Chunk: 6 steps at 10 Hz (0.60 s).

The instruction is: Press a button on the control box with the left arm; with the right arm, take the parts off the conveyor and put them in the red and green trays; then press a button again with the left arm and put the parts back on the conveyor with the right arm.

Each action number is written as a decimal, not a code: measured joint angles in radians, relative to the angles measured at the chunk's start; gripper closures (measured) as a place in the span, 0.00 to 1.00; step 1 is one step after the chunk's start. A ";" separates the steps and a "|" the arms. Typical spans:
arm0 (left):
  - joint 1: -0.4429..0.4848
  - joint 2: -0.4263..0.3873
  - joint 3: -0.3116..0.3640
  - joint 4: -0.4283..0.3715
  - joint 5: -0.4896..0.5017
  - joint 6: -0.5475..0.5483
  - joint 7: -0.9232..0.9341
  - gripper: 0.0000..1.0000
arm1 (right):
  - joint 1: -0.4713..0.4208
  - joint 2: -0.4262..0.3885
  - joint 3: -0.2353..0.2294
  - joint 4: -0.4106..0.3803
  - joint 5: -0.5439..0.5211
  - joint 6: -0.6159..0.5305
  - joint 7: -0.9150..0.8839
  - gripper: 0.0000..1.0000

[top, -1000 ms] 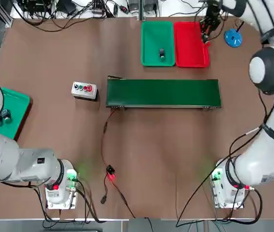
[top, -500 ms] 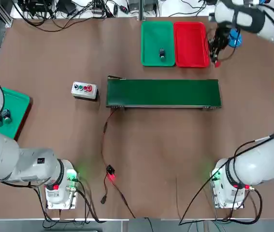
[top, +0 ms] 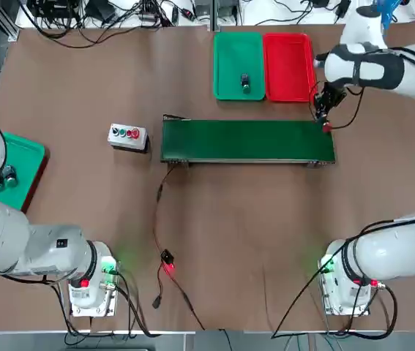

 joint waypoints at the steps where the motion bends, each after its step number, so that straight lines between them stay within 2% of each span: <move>1: 0.000 -0.004 0.000 0.001 0.000 0.000 0.000 0.00 | 0.003 0.000 0.002 -0.027 0.000 0.055 0.000 0.67; 6: 0.003 -0.032 0.009 0.004 0.000 0.000 -0.001 0.00 | 0.026 0.041 0.005 -0.057 0.001 0.160 0.002 0.67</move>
